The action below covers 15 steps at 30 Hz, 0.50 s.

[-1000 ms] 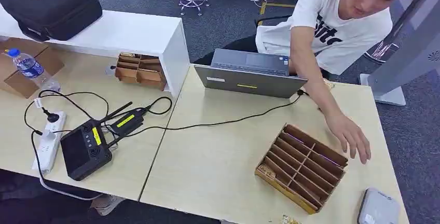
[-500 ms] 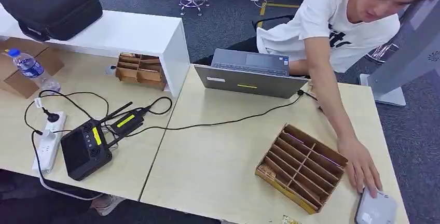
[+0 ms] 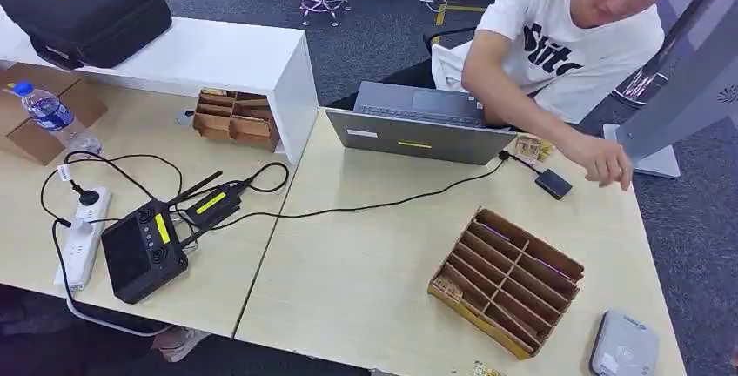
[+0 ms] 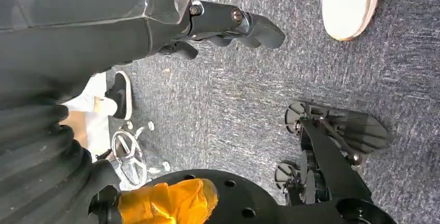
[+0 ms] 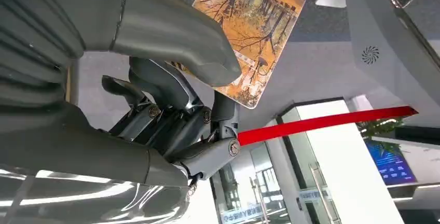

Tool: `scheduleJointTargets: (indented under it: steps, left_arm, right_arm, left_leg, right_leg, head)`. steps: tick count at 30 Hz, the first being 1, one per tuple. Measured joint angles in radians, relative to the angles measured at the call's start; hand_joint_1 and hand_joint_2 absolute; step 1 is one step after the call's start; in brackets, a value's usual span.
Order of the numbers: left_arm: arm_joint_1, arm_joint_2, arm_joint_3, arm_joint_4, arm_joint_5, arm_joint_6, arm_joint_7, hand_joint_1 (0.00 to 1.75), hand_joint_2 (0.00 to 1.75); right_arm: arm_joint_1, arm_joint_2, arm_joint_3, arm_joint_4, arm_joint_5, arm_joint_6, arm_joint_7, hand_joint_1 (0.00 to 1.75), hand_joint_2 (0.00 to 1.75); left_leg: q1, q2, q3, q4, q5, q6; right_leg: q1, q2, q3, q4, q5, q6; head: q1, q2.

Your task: Pass the card to the sensor for recognition and then transmit it.

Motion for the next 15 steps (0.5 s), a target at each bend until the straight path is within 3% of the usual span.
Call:
scheduleJointTargets:
  steps: [15]
  left_arm:
    - [0.0, 0.001, 0.0, 0.0, 0.0, 0.0, 0.0, 0.0, 1.75]
  right_arm:
    - [-0.002, 0.0, 0.0, 0.008, 0.0, 0.0, 0.0, 1.75, 1.75]
  left_leg:
    - [0.0, 0.0, 0.0, 0.0, 0.0, 0.0]
  right_leg:
    - [0.0, 0.0, 0.0, 0.0, 0.0, 0.0]
  head:
    - [0.0, 0.0]
